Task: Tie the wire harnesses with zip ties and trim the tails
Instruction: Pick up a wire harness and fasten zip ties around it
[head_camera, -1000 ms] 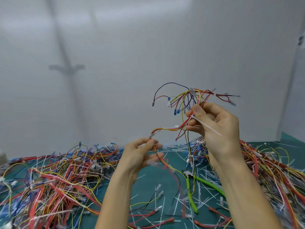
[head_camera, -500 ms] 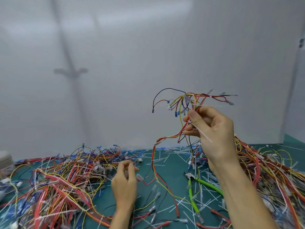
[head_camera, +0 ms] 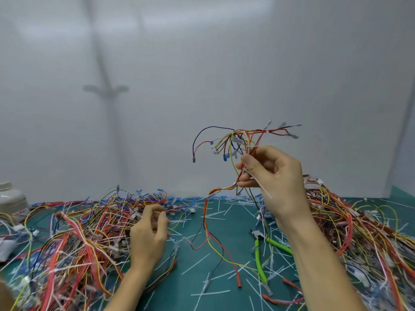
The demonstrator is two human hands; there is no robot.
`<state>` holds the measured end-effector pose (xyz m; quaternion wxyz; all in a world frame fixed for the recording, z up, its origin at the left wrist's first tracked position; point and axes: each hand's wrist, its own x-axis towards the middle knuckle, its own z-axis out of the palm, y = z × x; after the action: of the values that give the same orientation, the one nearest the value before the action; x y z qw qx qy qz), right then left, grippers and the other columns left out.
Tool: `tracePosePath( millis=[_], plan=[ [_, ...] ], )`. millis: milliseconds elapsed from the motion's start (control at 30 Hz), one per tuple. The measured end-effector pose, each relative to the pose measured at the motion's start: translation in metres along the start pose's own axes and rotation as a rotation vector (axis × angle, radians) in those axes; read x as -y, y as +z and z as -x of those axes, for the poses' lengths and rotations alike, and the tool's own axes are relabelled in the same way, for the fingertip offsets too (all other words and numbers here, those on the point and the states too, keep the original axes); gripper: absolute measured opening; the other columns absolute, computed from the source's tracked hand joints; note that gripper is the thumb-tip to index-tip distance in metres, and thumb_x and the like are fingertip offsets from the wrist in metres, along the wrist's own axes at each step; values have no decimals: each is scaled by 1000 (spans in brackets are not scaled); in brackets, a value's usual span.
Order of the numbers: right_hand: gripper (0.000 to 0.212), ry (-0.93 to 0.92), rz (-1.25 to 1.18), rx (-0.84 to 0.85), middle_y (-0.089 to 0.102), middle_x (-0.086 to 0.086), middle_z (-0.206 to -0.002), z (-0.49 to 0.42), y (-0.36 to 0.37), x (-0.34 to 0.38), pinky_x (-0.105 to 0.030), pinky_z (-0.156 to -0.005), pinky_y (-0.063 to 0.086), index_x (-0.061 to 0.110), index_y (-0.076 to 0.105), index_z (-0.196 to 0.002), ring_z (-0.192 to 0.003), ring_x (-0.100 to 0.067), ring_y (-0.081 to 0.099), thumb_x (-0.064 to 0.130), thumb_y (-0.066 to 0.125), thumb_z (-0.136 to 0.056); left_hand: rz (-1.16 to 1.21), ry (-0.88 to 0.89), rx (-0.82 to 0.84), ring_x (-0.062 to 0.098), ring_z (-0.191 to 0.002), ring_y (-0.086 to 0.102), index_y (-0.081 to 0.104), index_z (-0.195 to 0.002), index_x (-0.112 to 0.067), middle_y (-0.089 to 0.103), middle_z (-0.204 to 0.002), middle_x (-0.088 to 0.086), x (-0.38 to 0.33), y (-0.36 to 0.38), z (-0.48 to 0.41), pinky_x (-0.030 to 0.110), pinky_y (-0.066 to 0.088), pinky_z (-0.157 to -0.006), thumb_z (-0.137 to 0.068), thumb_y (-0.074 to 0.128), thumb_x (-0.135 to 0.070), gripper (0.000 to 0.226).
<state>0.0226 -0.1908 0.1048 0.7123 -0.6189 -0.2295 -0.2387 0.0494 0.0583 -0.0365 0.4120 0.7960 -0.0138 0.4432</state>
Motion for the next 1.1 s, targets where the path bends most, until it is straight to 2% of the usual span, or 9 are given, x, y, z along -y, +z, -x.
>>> tracePosePath(
  millis=[133, 233, 400, 567, 667, 767, 833, 967, 1100],
  plan=[
    [9, 21, 34, 18, 70, -12, -76, -1, 2, -5, -24, -55, 57, 6, 68, -85, -58, -15, 64, 5, 64, -93, 240, -13, -62, 11, -49, 65, 58, -93, -21, 69, -71, -9, -52, 26, -20, 37, 56, -48, -93, 52, -20, 7],
    [6, 34, 41, 52, 70, -12, -74, -2, 2, -7, -27, -56, 58, 3, 67, -86, -57, -16, 64, 4, 65, -92, 453, -12, -113, 17, -57, 67, 62, -85, -23, 68, -71, -3, -103, 32, -40, 33, 54, -52, -93, 48, -24, 16],
    [7, 90, 91, 252, 72, -12, -75, -1, 0, -7, -25, -56, 56, 8, 69, -83, -59, -18, 68, 3, 71, -88, 580, -315, 256, 14, -59, 69, 73, -70, -18, 74, -69, 3, -162, 24, -73, 22, 53, -52, -101, 41, -45, 52],
    [6, 193, 344, 446, 72, -14, -74, 2, 1, -14, -22, -49, 52, 12, 72, -80, -61, -32, 69, 9, 74, -85, 852, -552, 321, 13, -60, 69, 70, -93, -6, 77, -80, 5, -167, 18, -70, 22, 54, -52, -99, 55, -28, 28],
    [7, 254, 554, 503, 74, -3, -74, 3, 2, -19, -26, -52, 56, 20, 74, -82, -61, -20, 72, 15, 74, -86, 836, -566, 300, 8, -60, 67, 66, -100, -11, 77, -85, 2, -159, 14, -69, 19, 54, -53, -96, 59, -19, 12],
    [19, 342, 698, 596, 75, 7, -93, 3, -5, -17, -14, -50, 49, 24, 75, -100, -65, -12, 73, 11, 63, -92, 761, -498, 327, 8, -64, 67, 65, -106, -18, 77, -90, -1, -153, 10, -65, 17, 52, -54, -91, 66, -17, 15],
    [23, 354, 793, 531, 74, 7, -96, 0, -13, -14, -14, -54, 51, 28, 72, -95, -66, -11, 73, 11, 56, -95, 735, -439, 350, 9, -66, 68, 64, -106, -22, 77, -93, -1, -150, 7, -60, 16, 49, -52, -87, 69, -15, 20],
    [30, 244, 889, 98, 74, -1, -100, -5, -22, -7, -43, -80, 57, 24, 72, -99, -87, -24, 70, 9, 47, -95, 728, -328, 419, 15, -70, 70, 63, -101, -20, 76, -96, 1, -148, 5, -52, 18, 48, -52, -90, 65, -5, 19],
    [28, 34, 633, -215, 73, 15, -95, -7, -16, 7, -22, -72, 47, 25, 73, -98, -87, -7, 64, 12, 49, -94, 614, -199, 508, 17, -72, 72, 65, -99, -17, 76, -94, 1, -154, 4, -51, 18, 49, -55, -86, 68, -1, 21]
  ],
)
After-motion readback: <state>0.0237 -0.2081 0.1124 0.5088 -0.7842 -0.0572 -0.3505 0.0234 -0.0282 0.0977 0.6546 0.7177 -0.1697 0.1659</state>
